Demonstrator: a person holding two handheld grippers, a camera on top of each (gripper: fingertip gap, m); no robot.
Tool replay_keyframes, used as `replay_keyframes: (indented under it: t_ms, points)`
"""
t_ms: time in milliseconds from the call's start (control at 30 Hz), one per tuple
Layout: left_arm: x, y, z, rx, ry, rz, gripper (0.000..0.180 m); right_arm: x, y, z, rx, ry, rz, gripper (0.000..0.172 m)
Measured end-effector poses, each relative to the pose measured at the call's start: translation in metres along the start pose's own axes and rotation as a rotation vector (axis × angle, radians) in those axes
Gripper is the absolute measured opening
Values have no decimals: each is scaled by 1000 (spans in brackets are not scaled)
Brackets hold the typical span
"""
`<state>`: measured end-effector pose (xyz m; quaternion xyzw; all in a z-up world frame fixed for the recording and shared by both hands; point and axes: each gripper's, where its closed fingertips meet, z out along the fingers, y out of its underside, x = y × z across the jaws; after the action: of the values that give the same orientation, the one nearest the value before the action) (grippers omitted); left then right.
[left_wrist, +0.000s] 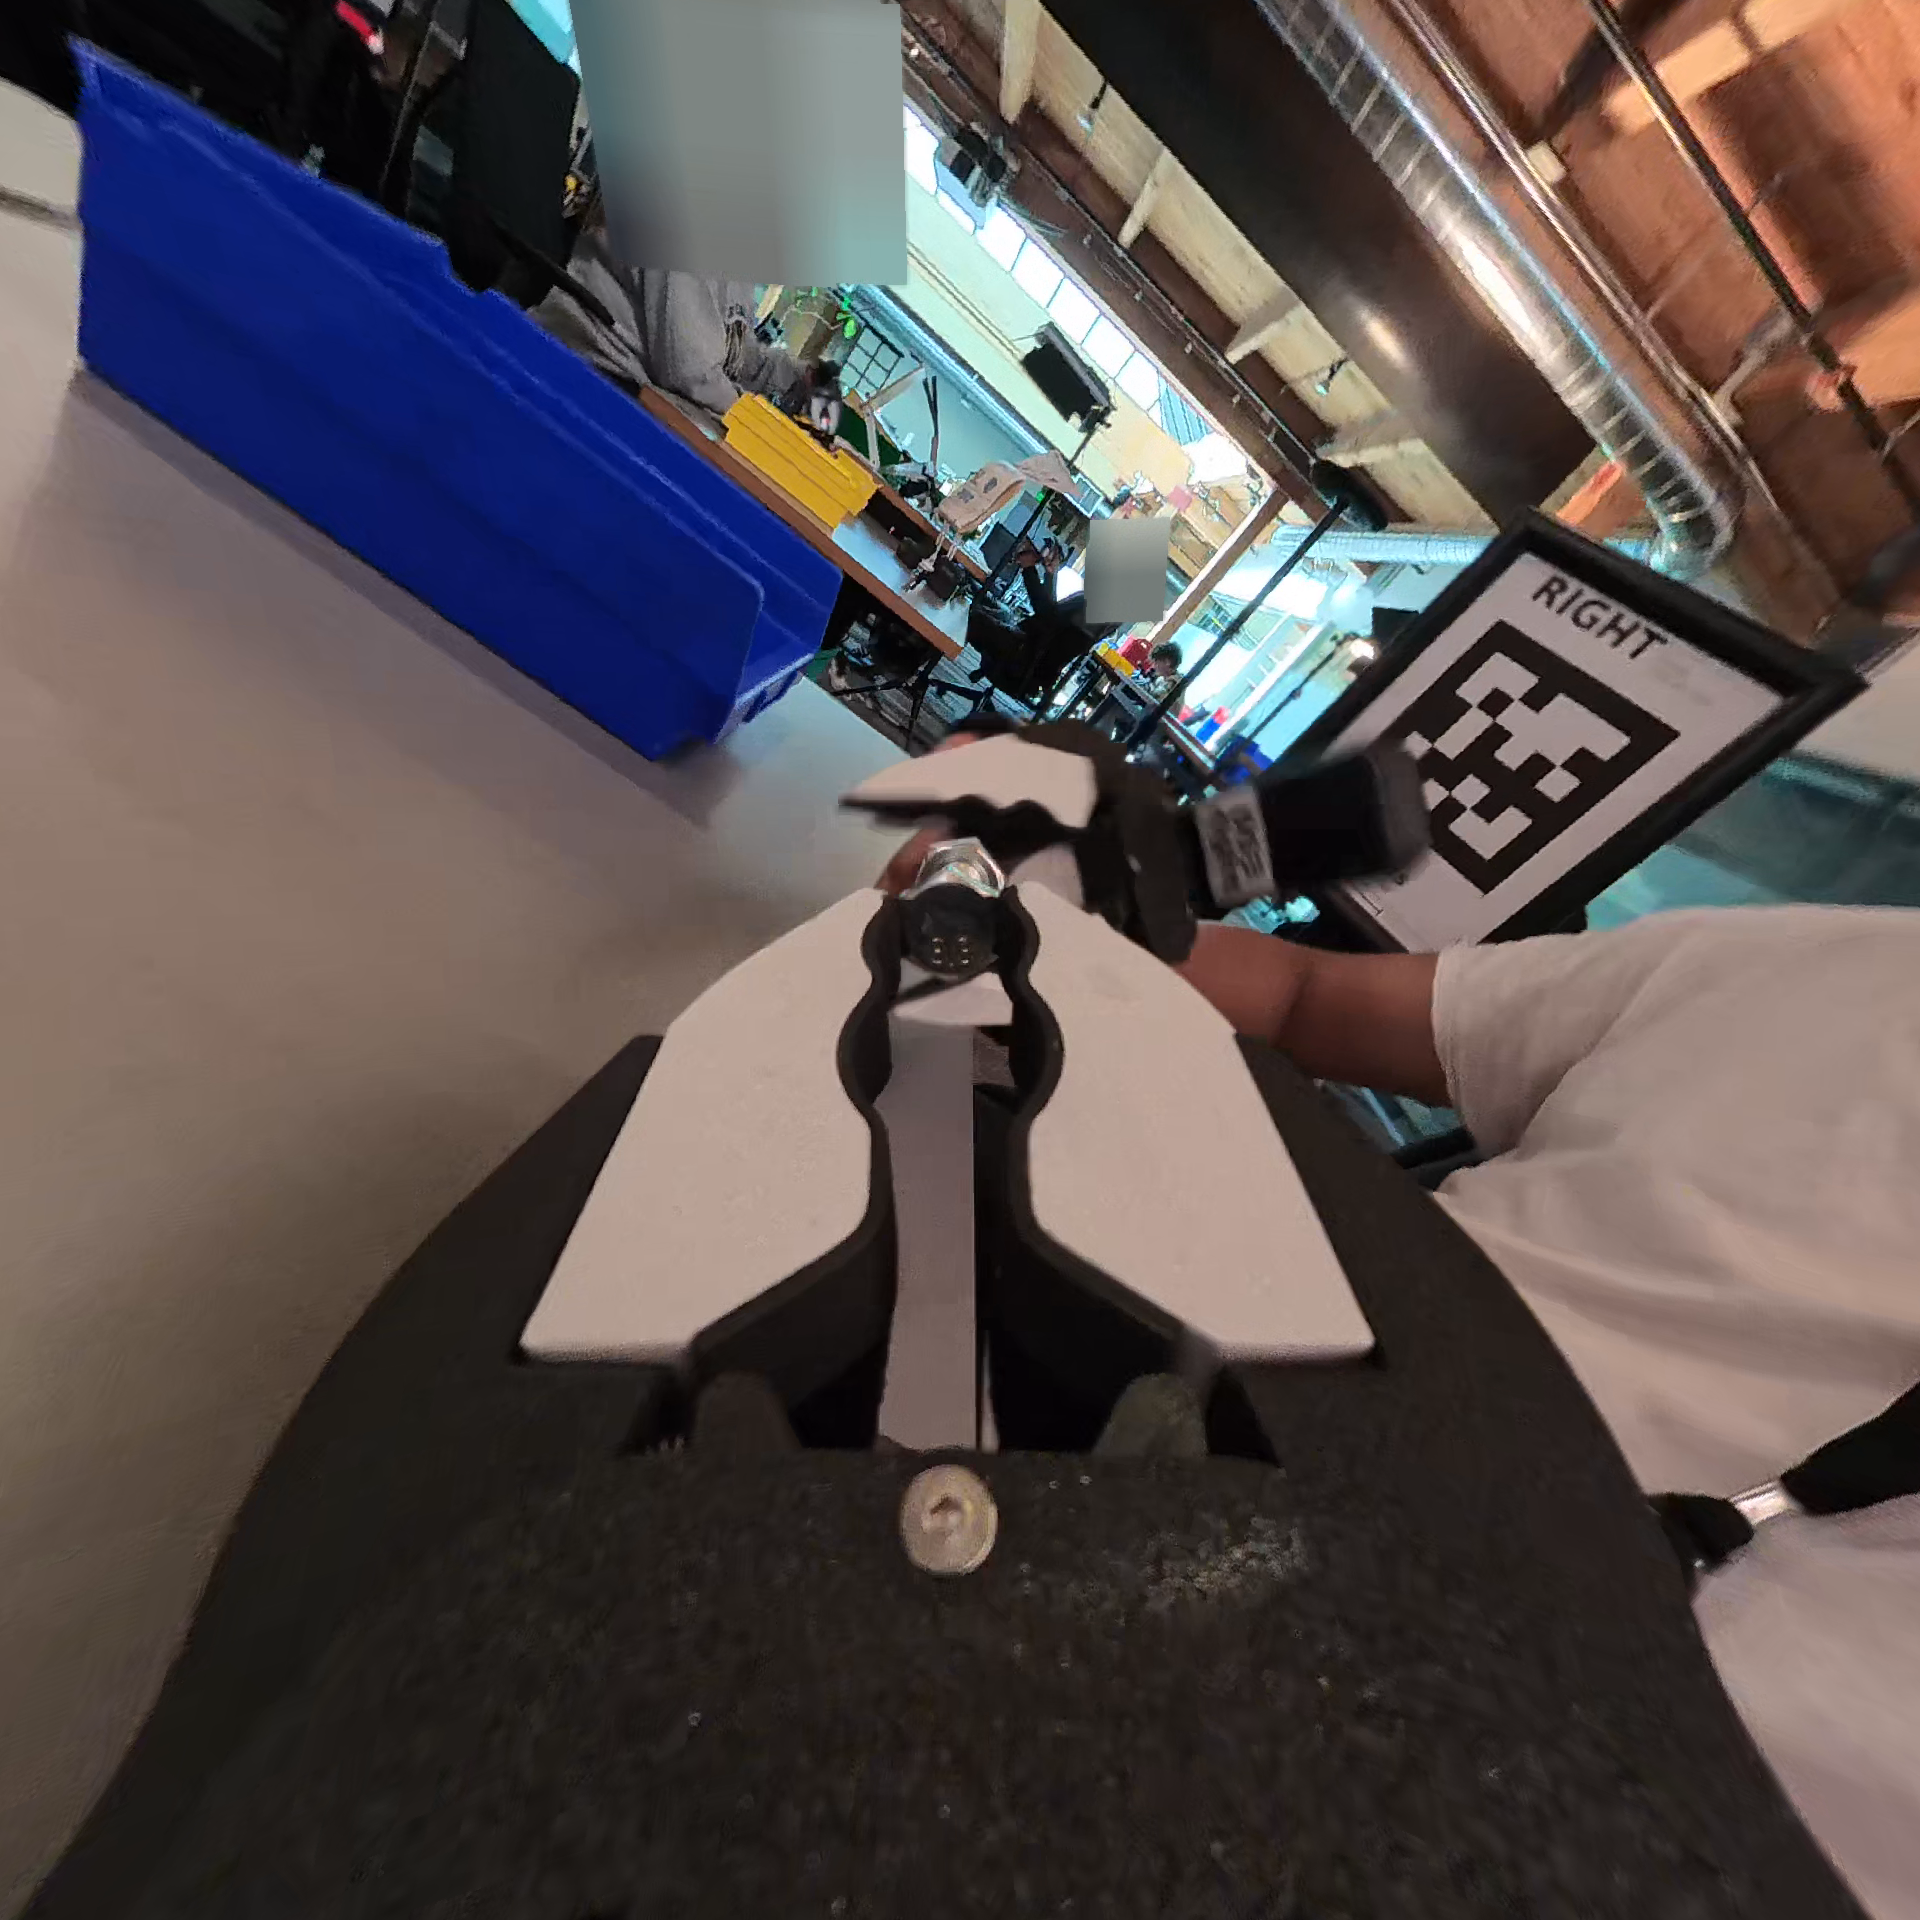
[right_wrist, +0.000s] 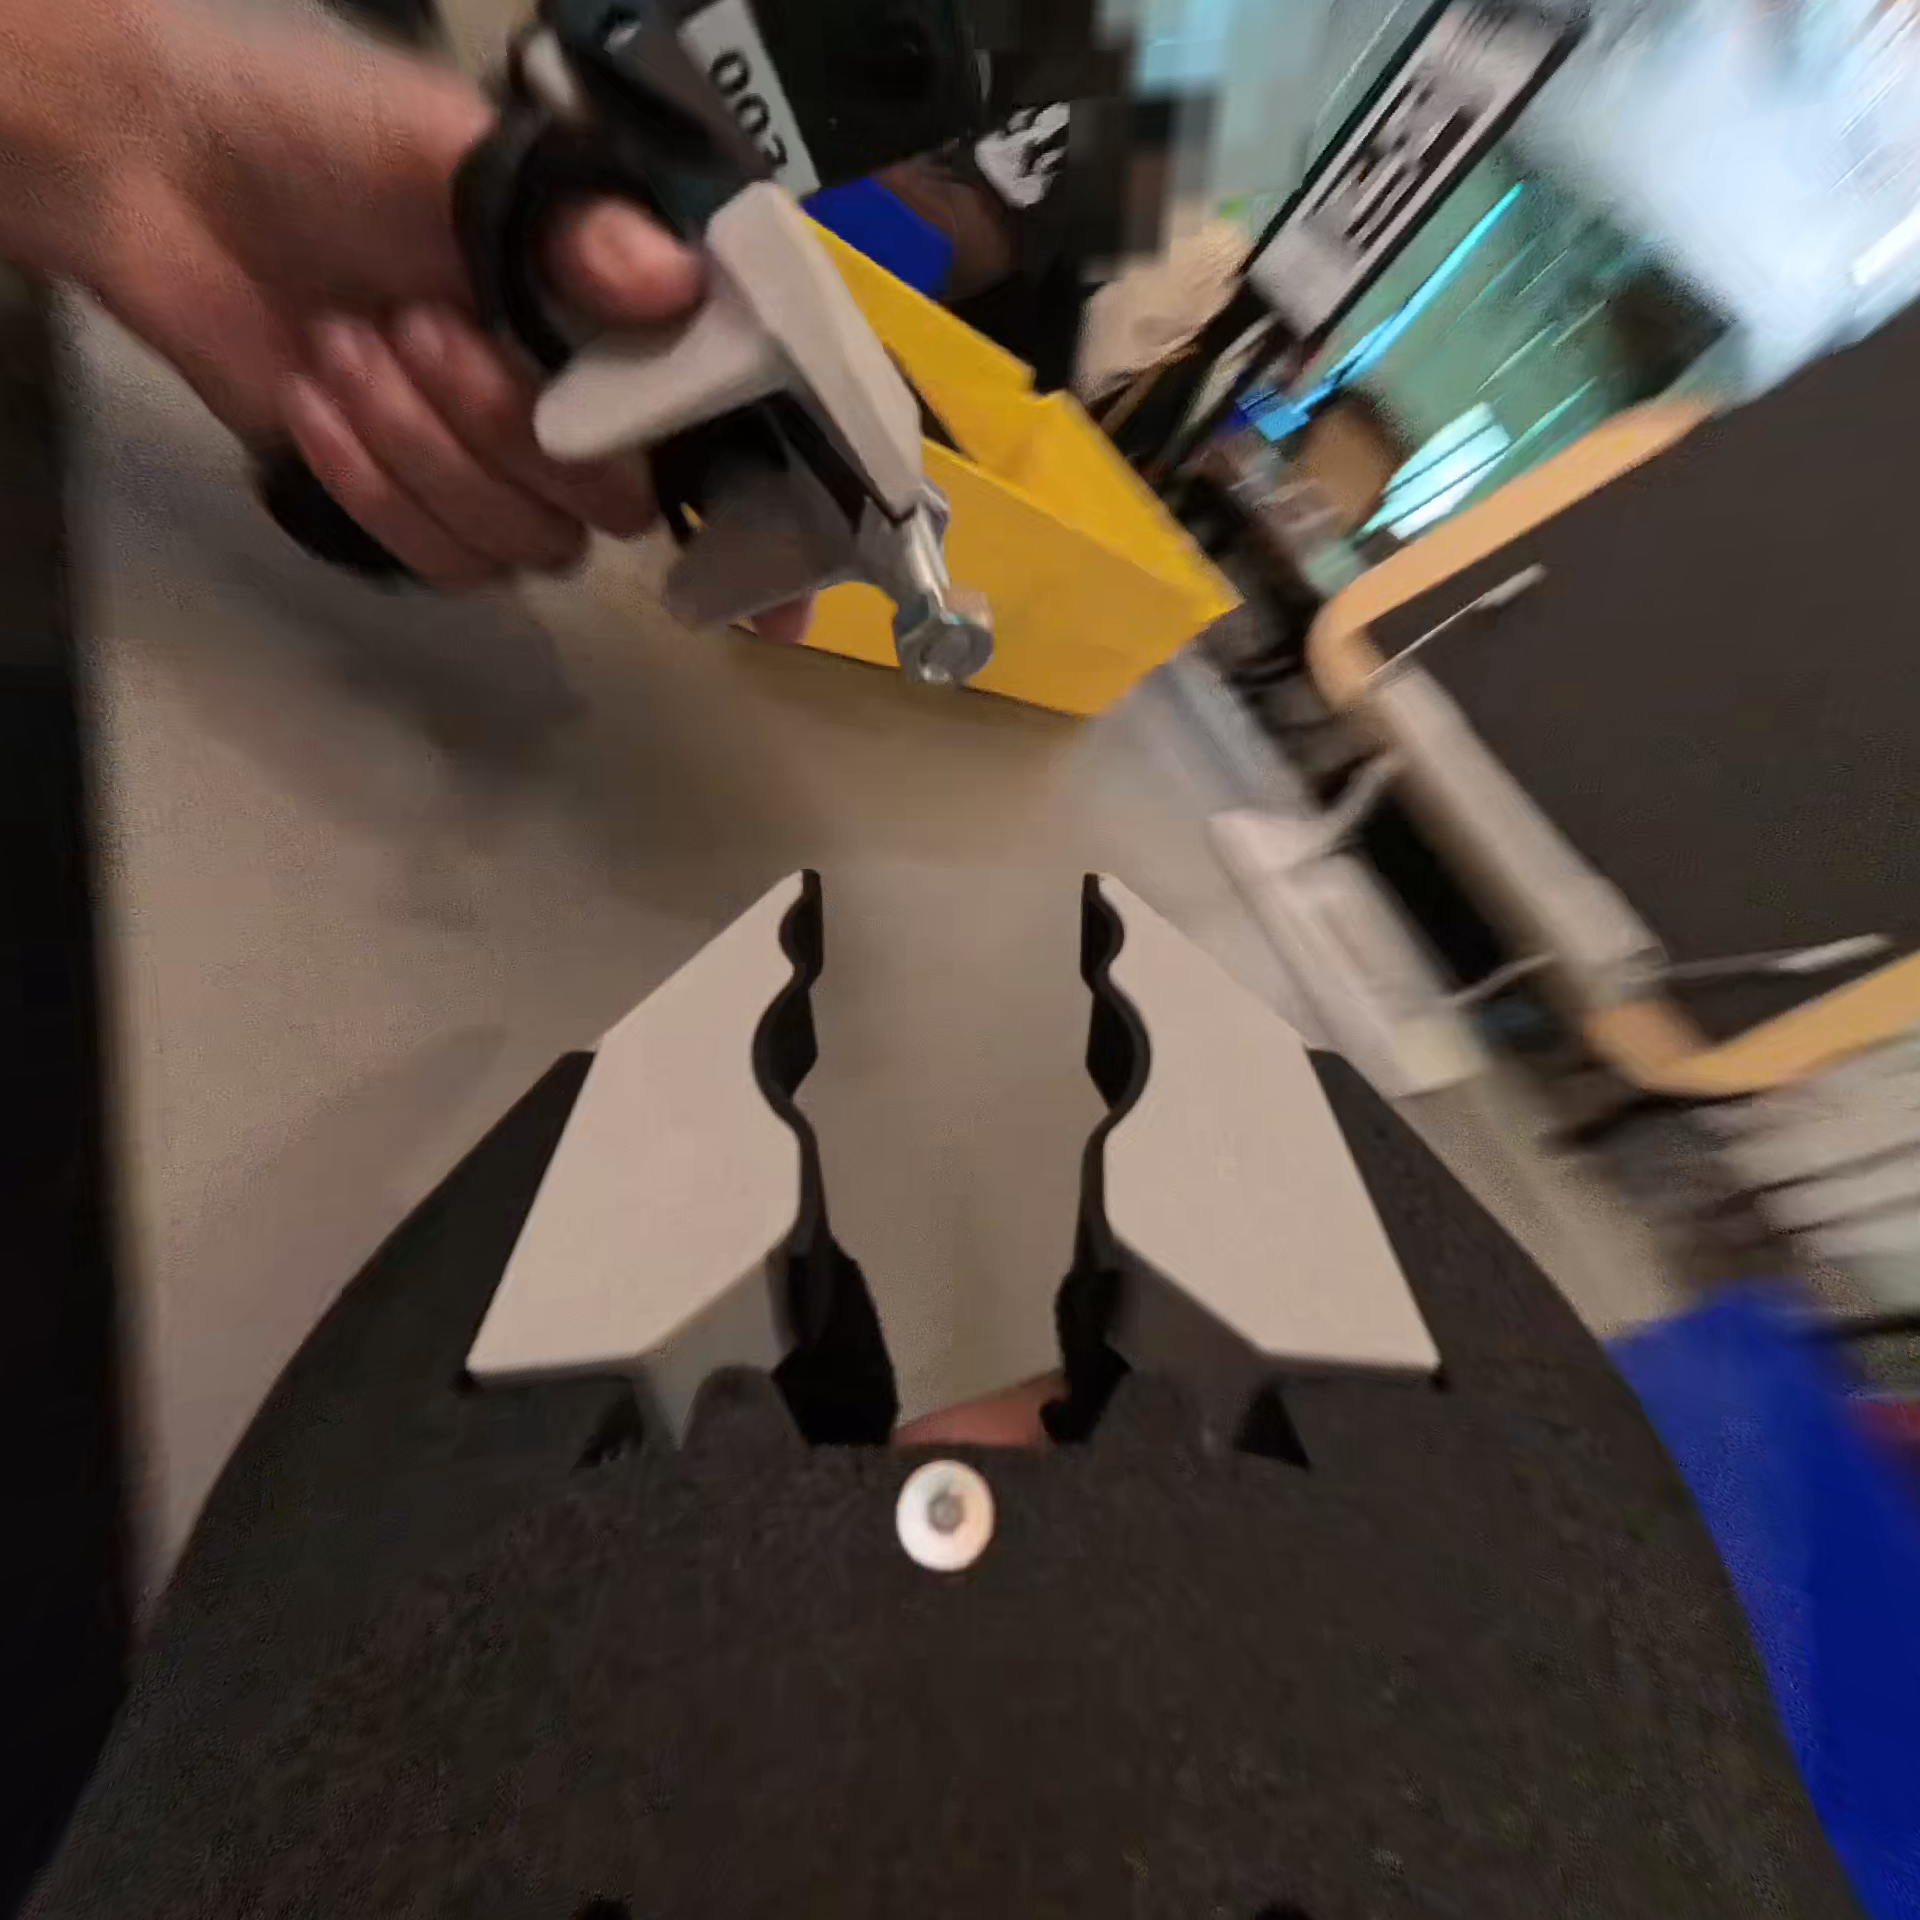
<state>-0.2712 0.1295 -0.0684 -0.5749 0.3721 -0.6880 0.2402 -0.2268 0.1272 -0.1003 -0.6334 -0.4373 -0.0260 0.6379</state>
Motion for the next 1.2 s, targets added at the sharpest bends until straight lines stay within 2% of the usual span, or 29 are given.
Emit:
replay_keyframes:
  t_ms: [100, 200, 367, 467, 533, 633, 700, 833, 967, 1033, 1100, 1200]
  points:
    - [-13, 8, 2, -16, -22, -145, 18, 5, -13, -7, -2, 219, -539, 50]
    - [-18, 13, 2, -21, 1, -235, 17, -2, -12, -4, 1, 264, -781, 49]
    - [-7, 18, 9, -60, 50, -224, 17, -12, -23, 1, 59, 282, -899, 43]
    - [-1, 22, 14, -73, 73, -227, 17, -13, -26, 1, 89, 286, -893, 19]
    - [1, 25, 15, -88, 79, -218, 17, -12, -27, -1, 103, 265, -869, 17]
    - [5, 27, 17, -115, 75, -158, 17, -16, -27, -5, 128, 146, -646, 17]
    - [6, 31, 18, -149, 34, -41, 17, -18, -25, -6, 133, 9, -392, 17]
    - [11, 26, 20, -142, -21, 188, 18, -19, -29, -8, 171, -310, 301, 17]
    - [19, 17, 20, -87, -27, 293, 18, -15, -42, -12, 236, -663, 1022, 17]
    - [14, 17, 20, -102, -78, 348, 18, -4, -43, -9, 266, -768, 1352, 16]
    - [3, 21, 20, -143, -163, 417, 18, -3, -36, -2, 256, -780, 1505, 17]
    - [2, 21, 19, -133, -146, 343, 18, -5, -36, -4, 264, -803, 1446, 23]
